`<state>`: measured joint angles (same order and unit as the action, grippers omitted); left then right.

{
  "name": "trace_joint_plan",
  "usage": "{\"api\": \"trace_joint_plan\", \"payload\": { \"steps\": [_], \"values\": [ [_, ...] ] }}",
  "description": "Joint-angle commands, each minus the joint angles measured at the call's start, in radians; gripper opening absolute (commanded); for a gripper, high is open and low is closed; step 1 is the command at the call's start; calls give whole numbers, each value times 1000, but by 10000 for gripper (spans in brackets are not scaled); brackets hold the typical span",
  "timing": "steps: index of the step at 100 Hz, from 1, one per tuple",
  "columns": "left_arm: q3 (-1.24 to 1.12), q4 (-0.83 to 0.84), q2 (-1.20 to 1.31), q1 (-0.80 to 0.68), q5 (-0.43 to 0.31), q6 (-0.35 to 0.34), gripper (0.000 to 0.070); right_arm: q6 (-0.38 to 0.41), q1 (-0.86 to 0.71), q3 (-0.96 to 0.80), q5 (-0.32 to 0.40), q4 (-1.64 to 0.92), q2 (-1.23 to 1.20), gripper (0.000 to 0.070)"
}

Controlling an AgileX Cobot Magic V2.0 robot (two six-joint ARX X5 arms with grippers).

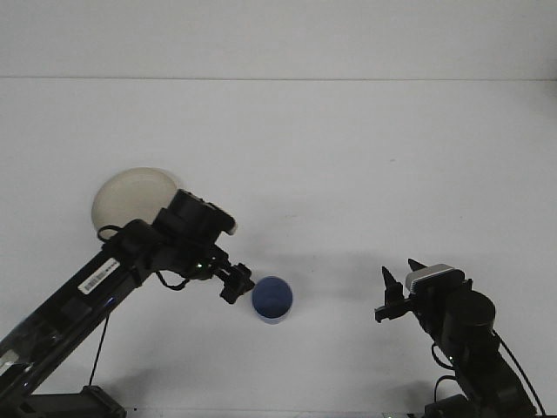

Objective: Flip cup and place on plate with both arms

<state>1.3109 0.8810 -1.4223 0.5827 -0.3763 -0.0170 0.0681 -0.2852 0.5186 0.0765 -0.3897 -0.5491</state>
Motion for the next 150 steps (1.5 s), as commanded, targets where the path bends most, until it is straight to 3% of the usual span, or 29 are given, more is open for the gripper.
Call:
{"api": "trace_joint_plan", "payload": {
  "steps": [1, 55, 69, 80, 120, 138, 150],
  "values": [
    [21, -5, -42, 37, 24, -16, 503, 10, -1, 9, 0, 11, -1, 373],
    [21, -109, -234, 185, 156, 10, 482, 7, -1, 8, 0, 11, -2, 373],
    [21, -115, -266, 207, 163, 10, 267, 7, -1, 9, 0, 11, -2, 373],
    [21, -121, -269, 220, 163, 10, 0, 6, -1, 8, 0, 11, -2, 373],
    [85, -70, -193, 161, 177, 8, 15, 6, -1, 9, 0, 11, -2, 373],
    [231, 9, -131, 23, 281, -28, 15, 6, -1, 8, 0, 11, -2, 373],
    [344, 57, -121, -116, 307, -55, 15, 6, -1, 9, 0, 11, -2, 373]
  ]
}}
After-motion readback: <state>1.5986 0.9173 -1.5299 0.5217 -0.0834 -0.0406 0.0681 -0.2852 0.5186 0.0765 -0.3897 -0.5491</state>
